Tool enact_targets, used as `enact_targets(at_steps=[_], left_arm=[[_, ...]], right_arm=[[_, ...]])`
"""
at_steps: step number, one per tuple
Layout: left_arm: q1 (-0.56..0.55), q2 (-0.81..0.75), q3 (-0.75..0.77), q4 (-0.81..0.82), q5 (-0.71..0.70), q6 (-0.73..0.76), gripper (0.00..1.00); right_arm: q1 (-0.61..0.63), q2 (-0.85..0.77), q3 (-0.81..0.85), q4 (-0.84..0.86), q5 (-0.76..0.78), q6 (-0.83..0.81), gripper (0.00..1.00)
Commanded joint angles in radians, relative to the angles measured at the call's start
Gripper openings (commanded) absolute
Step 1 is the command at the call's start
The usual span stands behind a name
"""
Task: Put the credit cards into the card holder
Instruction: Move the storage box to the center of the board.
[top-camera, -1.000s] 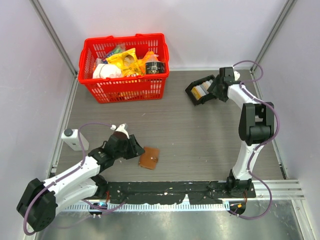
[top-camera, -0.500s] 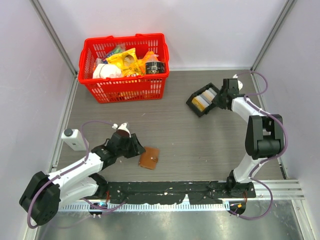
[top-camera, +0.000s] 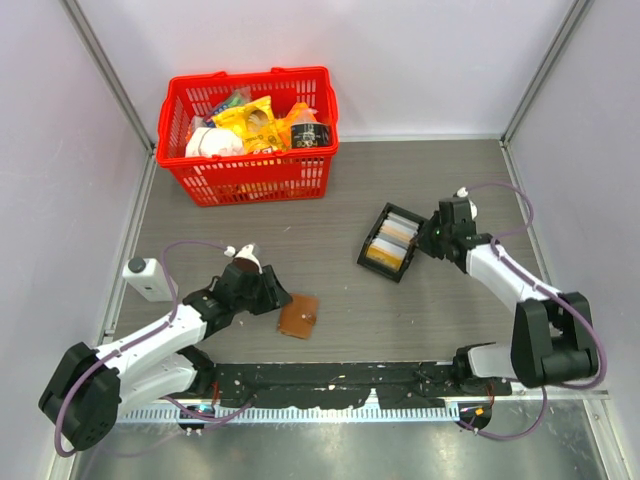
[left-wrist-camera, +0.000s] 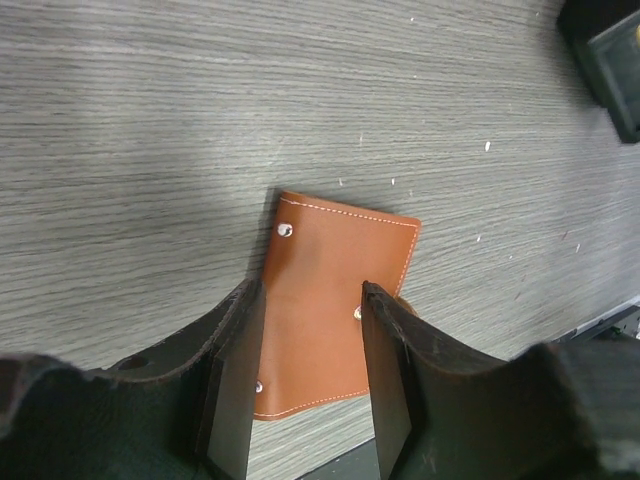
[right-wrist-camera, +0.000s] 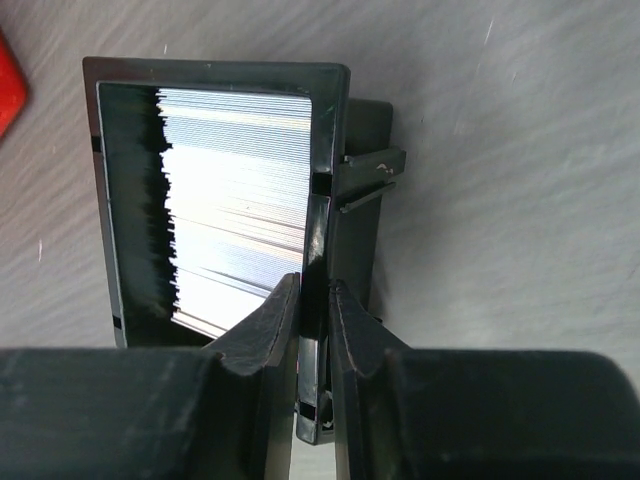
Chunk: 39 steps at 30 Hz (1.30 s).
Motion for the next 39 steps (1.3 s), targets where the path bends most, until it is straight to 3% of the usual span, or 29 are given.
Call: enact_targets(at_steps=[1,6,15,19,23,24,26,32,36,39], left_arm=[[-0.003,-0.002,0.048,0.022,-0.017,-0.009,0.47],[-0.003,-0.001,0.074,0.013,-0.017,-0.028,0.49],[-0.001,0.004,0.094,-0.001,-0.017,-0.035,0.49],[-0.003,0.012,0.093,-0.001,-0.014,-0.041,0.50],[-0.001,0.010,0.093,0.002,-0.012,-0.041,0.50],[-0.001,0.012,0.091,0.005,-0.012,-0.040,0.50],[-0.001,0.013,0.096,0.007,-0.011,-0.038,0.50],[-0.001,0.024,0.096,0.012,-0.009,-0.032,0.50],[-0.003,0.009,0.096,0.010,0.001,-0.014,0.50],[-0.003,-0.002,0.100,-0.001,0.001,0.003,0.52]], right_arm=[[0.109,-0.157,-0.095,0.013,0.060,0.196,0.18],[0.271,-0.296,-0.227,0.084,0.272,0.473,0.17],[0.401,-0.280,-0.186,0.039,0.591,0.766,0.09],[0.429,-0.294,-0.204,0.004,0.685,0.928,0.10],[0.446,-0.303,-0.210,-0.005,0.647,0.968,0.16],[0.462,-0.303,-0.219,0.016,0.641,0.962,0.18],[0.478,-0.312,-0.233,0.027,0.611,0.962,0.38],[0.480,-0.422,-0.227,-0.052,0.519,0.779,0.45],[0.480,-0.545,-0.181,-0.101,0.521,0.525,0.46],[0.475,-0.553,-0.132,-0.037,0.440,0.204,0.52]])
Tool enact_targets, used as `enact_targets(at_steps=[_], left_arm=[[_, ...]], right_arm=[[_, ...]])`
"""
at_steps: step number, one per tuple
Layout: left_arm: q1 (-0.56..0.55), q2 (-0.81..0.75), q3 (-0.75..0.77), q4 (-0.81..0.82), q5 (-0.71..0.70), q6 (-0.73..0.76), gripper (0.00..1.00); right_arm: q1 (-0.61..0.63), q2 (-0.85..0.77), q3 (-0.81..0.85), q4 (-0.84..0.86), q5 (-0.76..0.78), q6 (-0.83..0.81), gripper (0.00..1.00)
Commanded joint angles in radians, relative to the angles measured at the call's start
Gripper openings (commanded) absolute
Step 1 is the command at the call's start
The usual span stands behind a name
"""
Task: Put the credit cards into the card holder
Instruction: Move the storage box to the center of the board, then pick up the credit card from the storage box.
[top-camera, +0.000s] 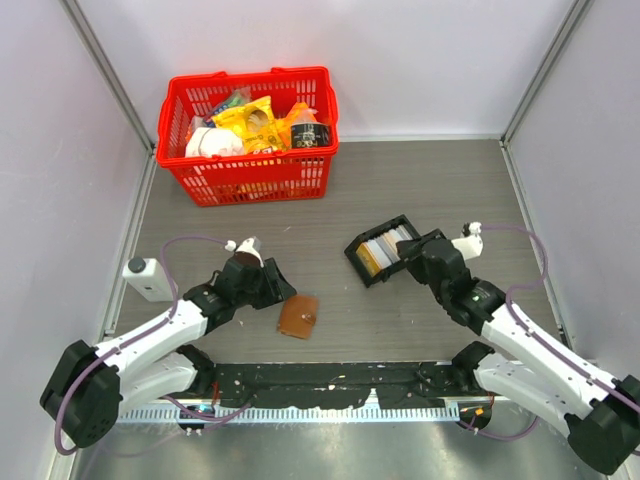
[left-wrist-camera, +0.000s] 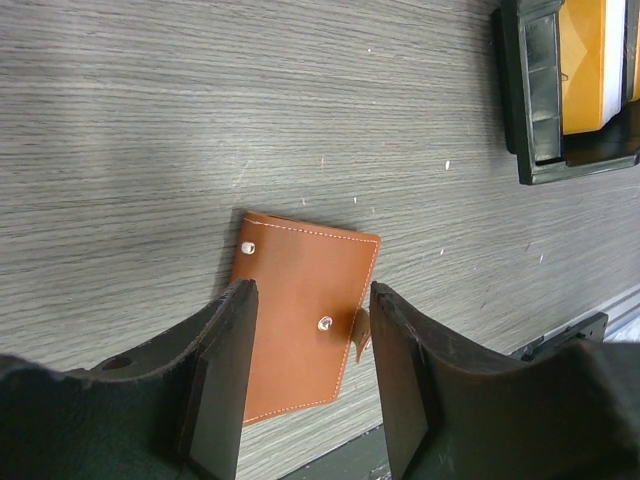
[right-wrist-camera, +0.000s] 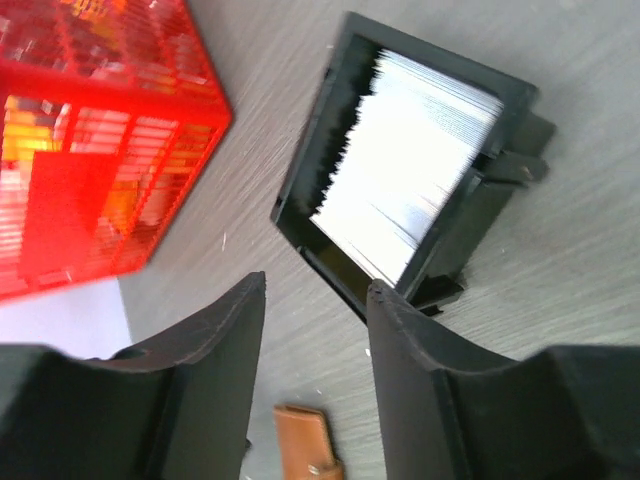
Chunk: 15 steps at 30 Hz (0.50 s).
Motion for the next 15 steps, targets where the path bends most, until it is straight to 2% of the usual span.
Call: enact_targets(at_steps=[1,2,4,6,9,15], left_arm=[[-0.001,-0.027,0.045,0.000,-0.001,0.034,0.53],[-0.001,-0.029,0.048,-0.008,-0.001,0.040,0.53],[-0.001,-0.029,0.056,-0.021,-0.002,0.050,0.53],[-0.001,-0.033,0.060,-0.028,-0.007,0.053,0.54],[-0.003,-0.032,0.063,-0.029,-0.012,0.056,0.54],[-0.003,-0.023,0.064,-0.026,-0.012,0.056,0.54]], right_arm=[[0.000,0.038,0.162,0.002,-0.061,-0.445,0.53],[-0.002,0.073,0.193,-0.007,-0.085,-0.570,0.54],[-0.006,0.229,0.330,-0.165,-0.103,-0.710,0.59],[-0.008,0.372,0.430,-0.234,-0.182,-0.859,0.62],[-0.008,0.510,0.534,-0.259,-0.256,-0.959,0.64],[-0.008,0.627,0.586,-0.291,-0.219,-1.070,0.72]])
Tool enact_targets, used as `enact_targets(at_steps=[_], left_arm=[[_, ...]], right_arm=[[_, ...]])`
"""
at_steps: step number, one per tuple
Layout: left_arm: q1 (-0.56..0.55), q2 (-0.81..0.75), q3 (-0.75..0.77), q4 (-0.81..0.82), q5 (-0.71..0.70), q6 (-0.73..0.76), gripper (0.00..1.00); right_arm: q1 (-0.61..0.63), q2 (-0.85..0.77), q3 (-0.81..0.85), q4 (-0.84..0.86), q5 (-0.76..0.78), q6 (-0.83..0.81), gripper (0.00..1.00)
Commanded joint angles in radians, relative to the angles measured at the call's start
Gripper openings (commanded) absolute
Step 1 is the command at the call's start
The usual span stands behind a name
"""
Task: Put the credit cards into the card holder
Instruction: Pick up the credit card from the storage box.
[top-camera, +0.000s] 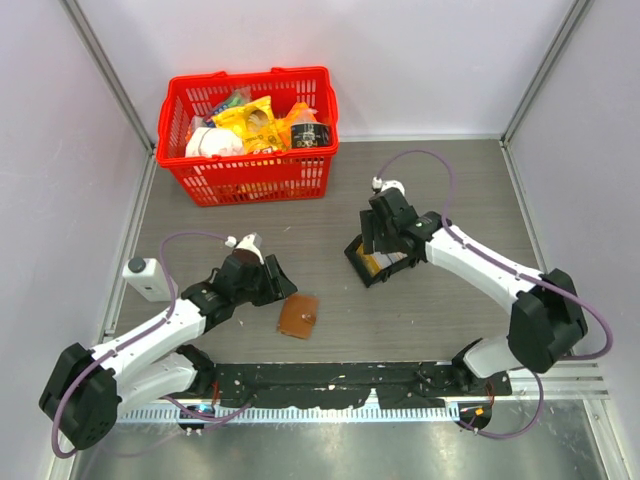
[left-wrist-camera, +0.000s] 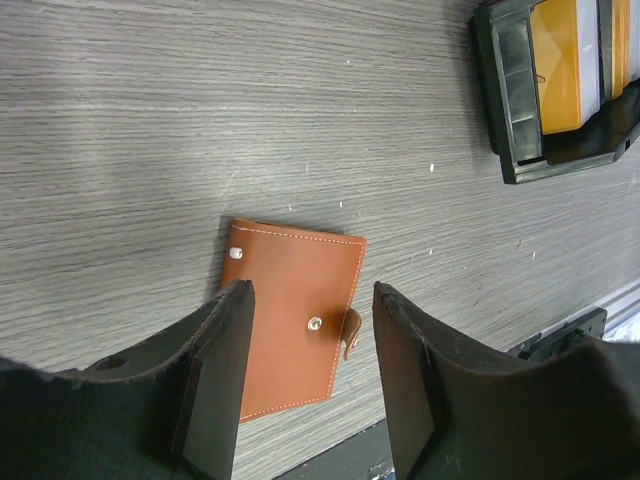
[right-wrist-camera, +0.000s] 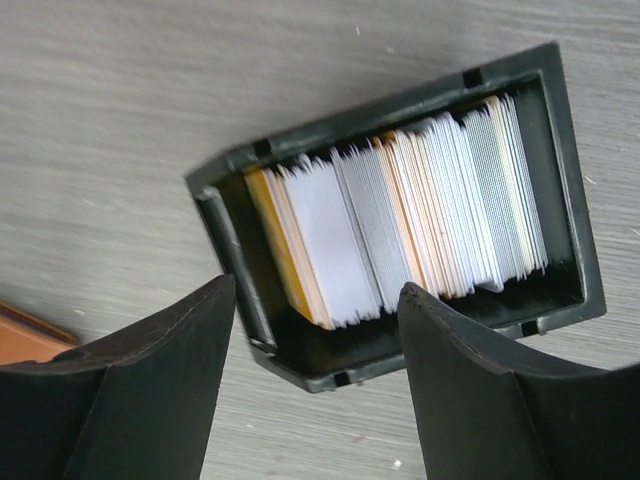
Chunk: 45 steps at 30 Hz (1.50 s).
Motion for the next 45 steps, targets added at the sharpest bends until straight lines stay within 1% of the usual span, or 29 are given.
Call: enact_targets(at_steps=[1,4,8,11,12,16,17,22,25,28,31,35,38,43,44,45], left_arm=[[-0.001,-0.004,0.033,0.003,-0.009,0.023,0.54],[-0.003,0.011,0.035,0.009,-0.009,0.029,0.55],[-0.003,0.034,0.036,0.014,-0.005,0.027,0.55],[-0.001,0.045,0.033,0.028,-0.002,0.024,0.55],[-0.003,0.048,0.033,0.029,-0.002,0.023,0.55],[-0.003,0.062,0.036,0.036,0.001,0.023,0.55],[-0.001,0.066,0.038,0.037,0.003,0.023,0.55],[-0.001,0.068,0.036,0.040,0.005,0.023,0.55],[-0.001,0.068,0.033,0.043,0.006,0.023,0.55],[-0.001,0.071,0.031,0.042,0.006,0.024,0.55],[-0.001,0.066,0.030,0.043,0.008,0.023,0.55],[-0.003,0.069,0.024,0.045,0.006,0.024,0.55],[-0.001,0.071,0.024,0.045,0.008,0.024,0.55],[-0.001,0.071,0.022,0.046,0.008,0.024,0.56],[-0.003,0.069,0.022,0.046,0.008,0.024,0.56],[-0.001,0.071,0.021,0.048,0.008,0.024,0.56]], right_arm=[[-0.003,0.043,0.059,-0.065,-0.027,-0.184,0.72],[0.002,0.086,0.044,-0.053,-0.072,-0.208,0.73],[0.000,0.114,0.009,-0.010,-0.086,-0.216,0.75],[0.009,0.138,-0.004,0.016,-0.060,-0.228,0.76],[0.014,0.146,-0.001,0.016,-0.045,-0.225,0.77],[0.059,0.191,0.007,0.015,0.147,-0.221,0.78],[0.069,0.203,0.007,0.013,0.152,-0.225,0.78],[0.102,0.252,0.005,0.001,0.288,-0.196,0.80],[0.102,0.272,0.013,-0.013,0.304,-0.185,0.80],[0.103,0.280,0.024,-0.021,0.310,-0.182,0.74],[0.103,0.252,0.019,-0.010,0.304,-0.178,0.64],[0.102,0.189,-0.004,0.021,0.299,-0.182,0.58],[0.102,0.177,-0.008,0.022,0.301,-0.182,0.56],[0.103,0.163,-0.008,0.018,0.302,-0.178,0.48],[0.103,0.162,-0.013,0.021,0.301,-0.181,0.42],[0.102,0.161,-0.011,0.021,0.298,-0.182,0.40]])
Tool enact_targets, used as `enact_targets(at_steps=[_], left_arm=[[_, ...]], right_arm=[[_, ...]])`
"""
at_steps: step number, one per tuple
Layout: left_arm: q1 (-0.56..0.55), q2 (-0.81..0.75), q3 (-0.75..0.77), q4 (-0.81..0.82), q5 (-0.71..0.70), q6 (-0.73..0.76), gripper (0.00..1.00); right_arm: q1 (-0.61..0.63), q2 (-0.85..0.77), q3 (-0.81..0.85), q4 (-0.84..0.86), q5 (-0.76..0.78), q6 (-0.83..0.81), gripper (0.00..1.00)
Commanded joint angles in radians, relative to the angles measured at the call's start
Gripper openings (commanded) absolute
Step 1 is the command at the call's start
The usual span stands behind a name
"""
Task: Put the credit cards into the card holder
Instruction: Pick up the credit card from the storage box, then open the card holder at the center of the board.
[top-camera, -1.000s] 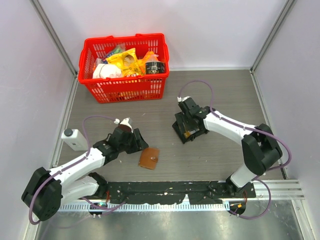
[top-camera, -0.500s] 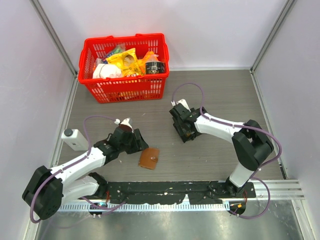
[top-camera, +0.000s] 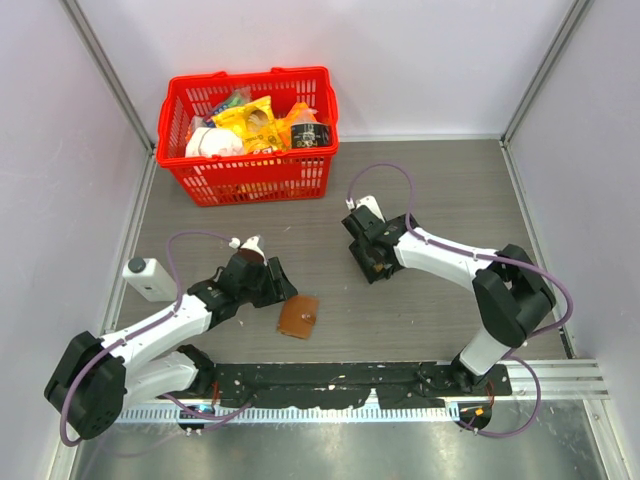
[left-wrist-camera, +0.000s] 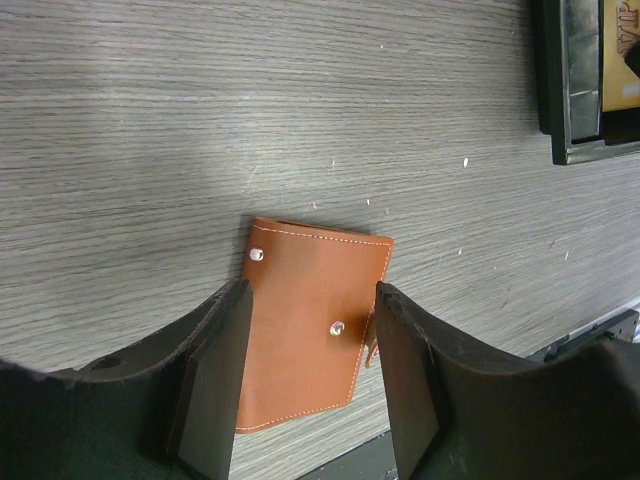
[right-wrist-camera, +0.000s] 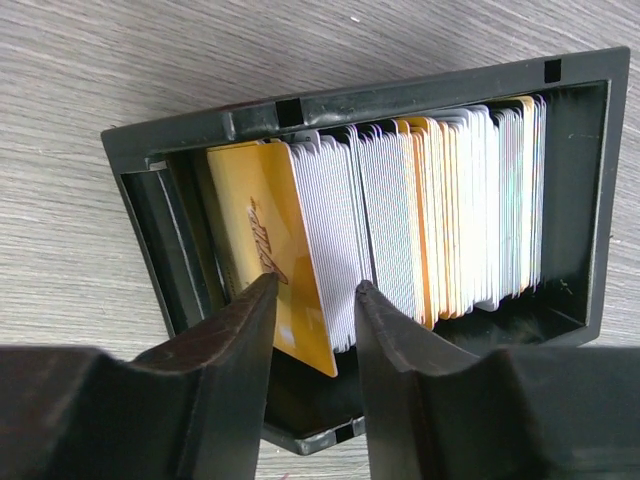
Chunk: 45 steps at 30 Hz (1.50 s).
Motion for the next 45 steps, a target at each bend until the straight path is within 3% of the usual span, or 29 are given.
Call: enact_targets(at_steps=[1,4,13,20,25,28,31,35,40,42,45], left_arm=[[-0.003,0.000,0.021,0.037,0.006,0.008,0.56],[0.000,0.003,0.018,0.041,0.010,0.008,0.56],[-0.001,0.017,0.019,0.047,0.011,0.008,0.56],[-0.001,0.027,0.025,0.048,0.013,0.011,0.57],[-0.001,0.030,0.025,0.043,0.013,0.014,0.57],[-0.003,0.024,0.028,0.022,-0.003,0.022,0.57],[-0.001,0.013,0.034,-0.014,-0.018,0.025,0.57],[-0.003,-0.005,0.033,-0.080,-0.095,0.022,0.57],[-0.001,-0.040,0.027,-0.144,-0.135,0.013,0.51],[-0.003,-0.052,0.028,-0.169,-0.142,0.011,0.46],[-0.001,-0.065,0.021,-0.202,-0.162,0.005,0.46]], right_arm=[[-0.006,-0.050,-0.002,0.011,0.033,0.001,0.39],[-0.006,-0.047,-0.005,0.017,0.011,-0.001,0.29],[0.011,-0.117,-0.002,0.028,-0.033,-0.005,0.14],[0.019,-0.171,0.016,0.019,-0.162,0.019,0.01],[0.020,-0.182,0.010,-0.010,-0.220,0.064,0.01],[0.028,-0.267,-0.033,0.068,-0.321,0.151,0.01],[0.063,-0.329,-0.118,0.178,-0.390,0.348,0.01],[0.196,-0.367,-0.229,0.390,-0.336,0.580,0.01],[0.368,-0.257,-0.202,0.491,-0.240,0.706,0.01],[0.402,-0.204,-0.185,0.510,-0.233,0.716,0.01],[0.431,-0.138,-0.177,0.545,-0.269,0.733,0.01]])
